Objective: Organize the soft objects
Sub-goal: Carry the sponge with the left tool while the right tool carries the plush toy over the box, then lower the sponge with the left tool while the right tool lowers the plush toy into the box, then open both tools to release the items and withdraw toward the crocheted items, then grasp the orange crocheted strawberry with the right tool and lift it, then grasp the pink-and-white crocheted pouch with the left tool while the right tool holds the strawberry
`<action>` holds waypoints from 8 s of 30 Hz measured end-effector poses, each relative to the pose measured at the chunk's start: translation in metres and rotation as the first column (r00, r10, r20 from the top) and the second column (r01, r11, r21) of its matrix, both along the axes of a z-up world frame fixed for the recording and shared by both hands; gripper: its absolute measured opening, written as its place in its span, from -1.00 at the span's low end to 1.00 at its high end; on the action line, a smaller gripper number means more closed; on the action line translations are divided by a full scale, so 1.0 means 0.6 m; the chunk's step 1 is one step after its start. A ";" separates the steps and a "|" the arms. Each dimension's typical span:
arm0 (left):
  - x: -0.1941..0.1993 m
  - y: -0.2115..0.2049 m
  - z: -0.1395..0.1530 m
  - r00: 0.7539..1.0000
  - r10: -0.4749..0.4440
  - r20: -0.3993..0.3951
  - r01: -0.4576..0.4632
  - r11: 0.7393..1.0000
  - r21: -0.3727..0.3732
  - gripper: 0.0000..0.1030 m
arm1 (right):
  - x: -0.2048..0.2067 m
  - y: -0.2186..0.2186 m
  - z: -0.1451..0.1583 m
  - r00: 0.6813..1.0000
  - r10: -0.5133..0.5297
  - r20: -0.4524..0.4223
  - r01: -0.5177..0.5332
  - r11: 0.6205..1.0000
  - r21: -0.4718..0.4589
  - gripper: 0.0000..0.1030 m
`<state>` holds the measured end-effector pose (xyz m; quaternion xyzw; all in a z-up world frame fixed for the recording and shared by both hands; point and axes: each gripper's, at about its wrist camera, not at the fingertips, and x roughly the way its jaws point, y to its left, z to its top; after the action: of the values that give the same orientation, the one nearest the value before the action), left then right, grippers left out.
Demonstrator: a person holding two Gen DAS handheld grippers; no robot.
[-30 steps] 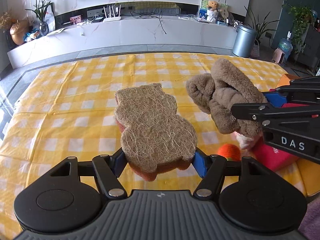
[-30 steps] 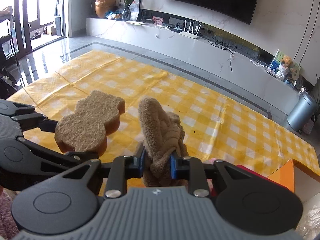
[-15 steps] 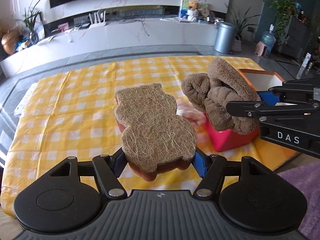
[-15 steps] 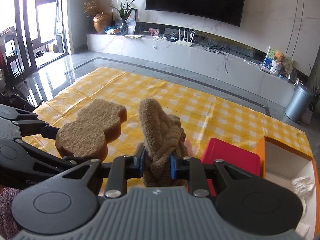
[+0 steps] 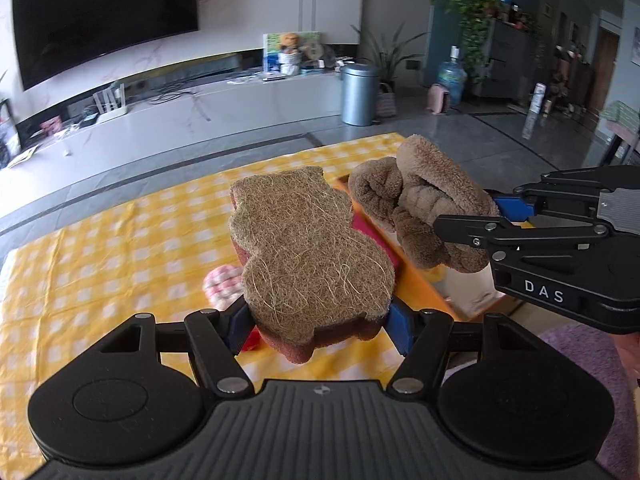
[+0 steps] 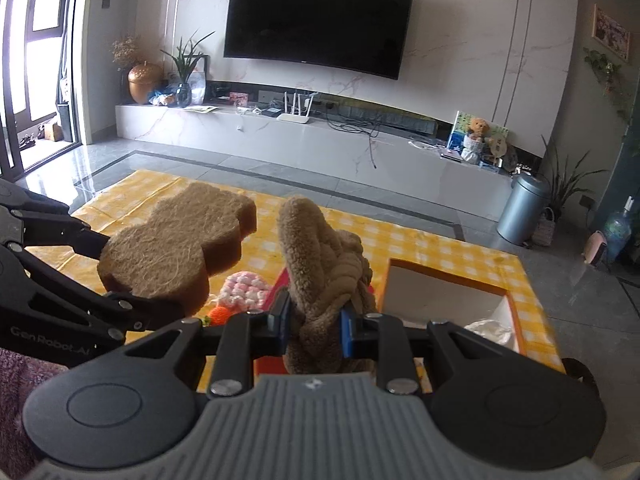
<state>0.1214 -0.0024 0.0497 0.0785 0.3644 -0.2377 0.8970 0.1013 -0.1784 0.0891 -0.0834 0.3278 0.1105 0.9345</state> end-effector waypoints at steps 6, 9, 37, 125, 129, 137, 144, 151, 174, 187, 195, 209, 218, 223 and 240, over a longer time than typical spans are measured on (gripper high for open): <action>0.024 -0.080 -0.008 0.995 -0.104 0.002 0.104 0.994 0.025 0.49 | -0.006 -0.081 0.005 0.997 -0.083 0.011 0.083 0.997 -0.002 -0.56; 0.046 -0.121 -0.016 0.987 -0.158 -0.009 0.158 0.987 0.035 0.49 | 0.001 -0.128 0.002 0.991 -0.131 0.007 0.131 0.991 0.022 -0.56; 0.245 -0.380 -0.228 0.894 -0.398 -0.208 0.448 0.762 0.468 0.50 | 0.206 -0.262 -0.202 0.958 -0.151 -0.245 0.187 0.974 0.129 -0.57; 0.029 -0.039 -0.059 0.990 -0.087 0.110 0.077 0.993 0.090 0.04 | 0.025 -0.083 -0.105 0.979 -0.154 -0.133 0.182 0.957 0.227 -0.77; 0.003 0.035 -0.073 0.997 0.026 0.067 -0.029 0.999 0.042 0.03 | -0.006 -0.036 -0.116 0.979 -0.135 -0.153 0.172 0.948 0.268 -0.77; -0.034 0.142 -0.107 0.978 0.206 0.007 -0.206 0.978 -0.024 0.01 | -0.033 0.050 -0.158 0.975 -0.093 -0.201 0.145 0.953 0.265 -0.76; -0.047 0.190 -0.151 0.959 0.271 -0.081 -0.274 0.961 -0.028 -0.05 | -0.031 0.117 -0.177 0.976 -0.027 -0.215 0.075 0.973 0.218 -0.54; -0.039 0.222 -0.174 0.950 0.283 -0.134 -0.290 0.956 -0.035 -0.08 | -0.011 0.158 -0.195 0.972 0.004 -0.236 0.039 0.983 0.178 -0.54; 0.104 0.266 -0.230 0.914 0.343 -0.218 -0.358 0.933 -0.034 -0.03 | 0.138 0.254 -0.289 0.974 -0.017 -0.226 0.015 1.000 -0.013 -0.08; 0.151 0.263 -0.278 0.912 0.322 -0.254 -0.337 0.942 -0.014 -0.03 | 0.208 0.282 -0.360 0.973 -0.055 -0.223 0.029 0.993 -0.118 0.05; 0.153 0.261 -0.275 0.923 0.295 -0.245 -0.313 0.949 -0.037 -0.04 | 0.208 0.278 -0.359 0.974 -0.035 -0.224 0.016 0.996 -0.082 -0.11; 0.204 0.231 -0.194 0.946 0.203 -0.254 -0.232 0.968 -0.091 0.21 | 0.222 0.242 -0.237 0.952 0.172 -0.254 -0.200 0.976 -0.087 -0.11; 0.306 0.181 -0.203 0.931 0.152 -0.331 -0.196 0.975 -0.103 0.35 | 0.290 0.234 -0.201 0.883 0.365 -0.295 -0.434 0.874 -0.217 -0.11; 0.342 0.163 -0.233 0.926 0.168 -0.338 -0.203 0.977 -0.071 0.36 | 0.329 0.216 -0.212 0.903 0.332 -0.272 -0.412 0.848 -0.334 -0.11; 0.373 0.105 -0.309 0.897 0.148 -0.417 -0.173 0.985 -0.023 0.50 | 0.387 0.167 -0.218 0.937 0.245 -0.249 -0.296 0.935 -0.194 -0.11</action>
<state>0.3455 0.0608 -0.1355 -0.0307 0.5442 -0.1847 0.8178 0.3337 -0.0783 -0.0420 -0.2221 0.4255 0.2087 0.8521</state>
